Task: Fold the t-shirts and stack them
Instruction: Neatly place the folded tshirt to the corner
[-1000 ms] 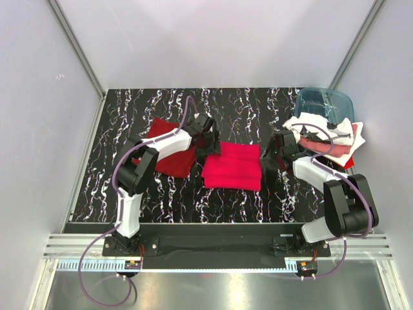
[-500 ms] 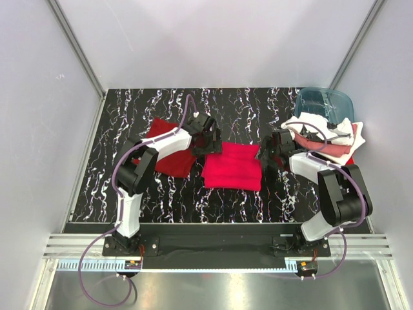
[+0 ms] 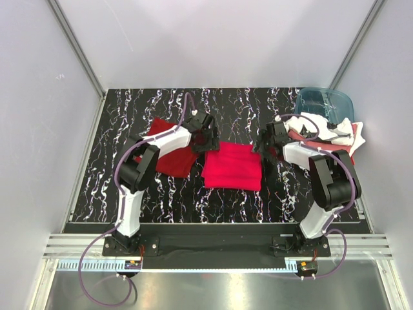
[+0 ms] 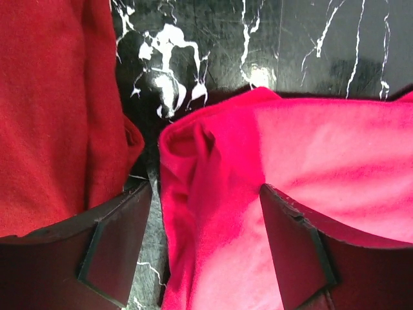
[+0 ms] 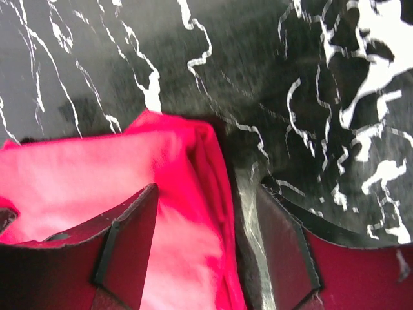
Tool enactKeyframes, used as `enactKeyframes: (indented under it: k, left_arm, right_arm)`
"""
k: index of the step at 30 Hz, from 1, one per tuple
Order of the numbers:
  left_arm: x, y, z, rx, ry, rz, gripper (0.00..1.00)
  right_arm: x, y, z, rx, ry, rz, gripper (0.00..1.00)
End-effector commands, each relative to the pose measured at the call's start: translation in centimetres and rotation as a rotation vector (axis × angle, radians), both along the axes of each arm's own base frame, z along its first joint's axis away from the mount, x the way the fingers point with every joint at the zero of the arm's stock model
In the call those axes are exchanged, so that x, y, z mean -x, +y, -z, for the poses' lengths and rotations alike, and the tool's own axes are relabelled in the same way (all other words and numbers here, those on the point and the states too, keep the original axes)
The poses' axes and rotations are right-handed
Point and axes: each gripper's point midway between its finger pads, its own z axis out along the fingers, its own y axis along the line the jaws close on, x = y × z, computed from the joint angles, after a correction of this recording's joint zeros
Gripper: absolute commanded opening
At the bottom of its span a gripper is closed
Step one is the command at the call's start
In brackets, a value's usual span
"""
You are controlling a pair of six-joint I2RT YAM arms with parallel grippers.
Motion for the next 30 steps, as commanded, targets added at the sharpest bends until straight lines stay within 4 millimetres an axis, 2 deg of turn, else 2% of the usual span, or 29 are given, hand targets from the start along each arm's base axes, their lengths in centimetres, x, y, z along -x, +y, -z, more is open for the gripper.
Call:
enactKeyframes:
  k: [1,6,10,16,17,21,22,25,26,28,30]
  left_arm:
    - [-1.6,0.3,0.2,-0.026,-0.042,-0.020,0.75]
    - [-2.0,-0.1,1.1,-0.023,-0.027,-0.007,0.75]
    - [-1.4,-0.6,1.8,0.005,0.004,0.000,0.73]
    - [-0.7,-0.7,2.3,0.001,0.022,-0.015,0.65]
    - [-0.6,-0.8,2.6,0.000,0.031,-0.015,0.59]
    - [-0.2,-1.4,2.6,-0.001,0.032,-0.004,0.50]
    - [0.0,-1.7,2.7,-0.004,0.034,0.002,0.48]
    - [0.1,-1.9,2.7,-0.010,0.026,0.007,0.38]
    - [0.1,-1.9,2.6,-0.011,0.025,0.008,0.36]
    - [0.1,-2.2,2.3,-0.009,0.014,0.017,0.26]
    - [0.1,-2.4,1.9,-0.010,0.001,0.025,0.18]
  right_arm:
    - [-1.2,-0.1,-0.1,0.041,-0.003,0.006,0.69]
    - [-1.4,0.5,0.4,0.042,0.020,-0.011,0.65]
    - [-0.8,1.4,0.5,0.055,0.027,-0.028,0.64]
    - [-0.3,1.6,1.2,0.071,0.054,-0.014,0.59]
    - [-0.4,1.6,1.1,0.068,0.049,-0.007,0.58]
    - [-0.2,1.7,1.4,0.058,0.052,-0.007,0.50]
    - [-0.3,1.9,1.3,0.050,0.049,-0.010,0.44]
    - [-0.4,2.9,1.6,0.022,0.049,-0.042,0.38]
    - [-0.4,3.2,1.7,0.024,0.050,-0.050,0.33]
    - [-0.5,3.6,1.4,0.030,0.040,-0.066,0.27]
    - [-0.6,4.0,0.9,0.032,0.019,-0.076,0.15]
